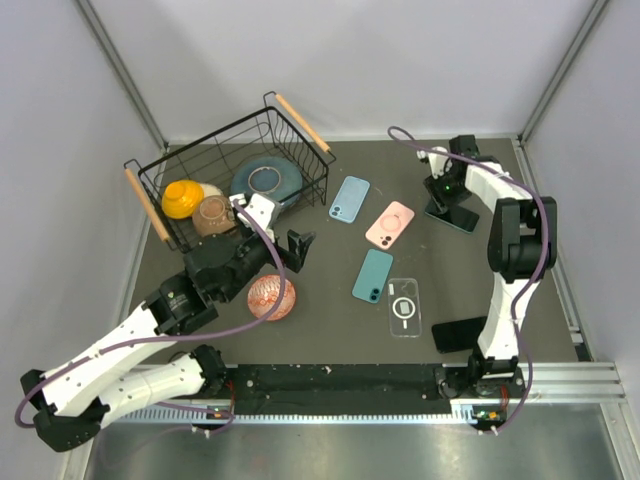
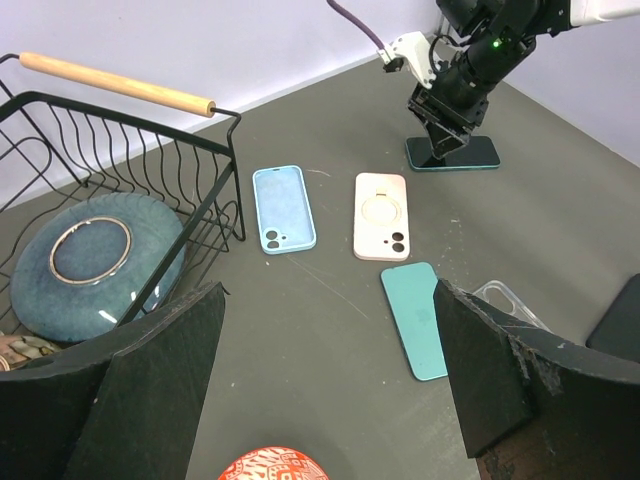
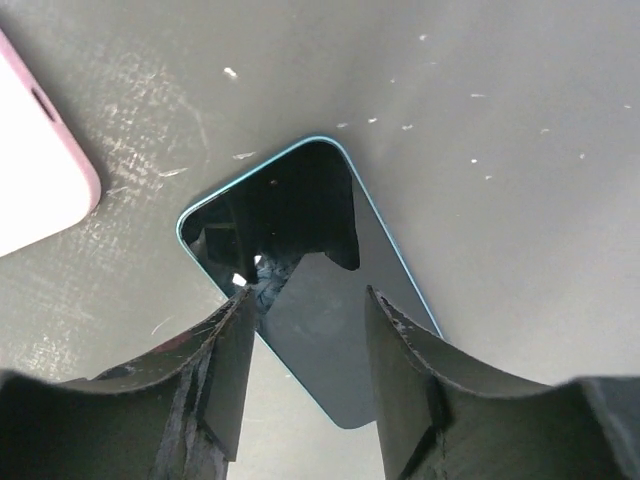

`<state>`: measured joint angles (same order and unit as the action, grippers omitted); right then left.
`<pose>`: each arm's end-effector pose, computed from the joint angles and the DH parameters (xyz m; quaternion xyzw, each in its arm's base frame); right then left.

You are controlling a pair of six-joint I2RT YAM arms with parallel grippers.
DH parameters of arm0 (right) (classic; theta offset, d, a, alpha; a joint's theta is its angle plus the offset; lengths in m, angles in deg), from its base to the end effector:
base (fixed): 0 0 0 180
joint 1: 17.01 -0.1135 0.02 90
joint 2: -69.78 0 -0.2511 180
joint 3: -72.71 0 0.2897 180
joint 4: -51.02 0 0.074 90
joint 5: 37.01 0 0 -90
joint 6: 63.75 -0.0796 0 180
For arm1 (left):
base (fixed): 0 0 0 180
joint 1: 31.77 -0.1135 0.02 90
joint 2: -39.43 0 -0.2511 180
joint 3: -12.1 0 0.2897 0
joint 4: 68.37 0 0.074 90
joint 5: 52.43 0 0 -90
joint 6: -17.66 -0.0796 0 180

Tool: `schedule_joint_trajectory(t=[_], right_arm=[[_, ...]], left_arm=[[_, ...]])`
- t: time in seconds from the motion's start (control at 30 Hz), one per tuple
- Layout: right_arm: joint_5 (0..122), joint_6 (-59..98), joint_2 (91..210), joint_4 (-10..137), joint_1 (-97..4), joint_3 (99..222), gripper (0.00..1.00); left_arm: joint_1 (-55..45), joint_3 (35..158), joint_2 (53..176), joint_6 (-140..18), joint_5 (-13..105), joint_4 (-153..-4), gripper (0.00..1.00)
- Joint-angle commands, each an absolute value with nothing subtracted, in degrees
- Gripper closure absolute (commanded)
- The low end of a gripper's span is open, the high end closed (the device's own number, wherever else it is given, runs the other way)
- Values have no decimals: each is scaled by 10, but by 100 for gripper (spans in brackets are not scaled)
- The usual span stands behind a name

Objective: Put the phone into the phone case

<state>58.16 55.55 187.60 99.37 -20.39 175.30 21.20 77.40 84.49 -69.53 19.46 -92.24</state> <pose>0.4836 0.0357 0.1222 -0.2835 0.9304 -0.0084 0.2323 0.1786 -0.1957 0.3820 0.2077 0.6978 -0.2147 0.6510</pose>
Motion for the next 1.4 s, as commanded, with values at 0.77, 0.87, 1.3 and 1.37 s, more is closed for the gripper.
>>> schedule_joint_trajectory(t=[0.77,0.87,1.3,1.37], right_arm=[[680,812,1916,1130,-153,1826,1],[689,825,1927,1135,-146,1831,1],[676,798,1955,1150,-138,1854,6],[668,756,1954,1146,-147,1857,10]], left_arm=[[215,771,839,-712,186,-886,10],[215,769,840,-714,188,-885,10],[215,770,837,-714,190,-883,10],[215,771,834,-713,195,-884,10]])
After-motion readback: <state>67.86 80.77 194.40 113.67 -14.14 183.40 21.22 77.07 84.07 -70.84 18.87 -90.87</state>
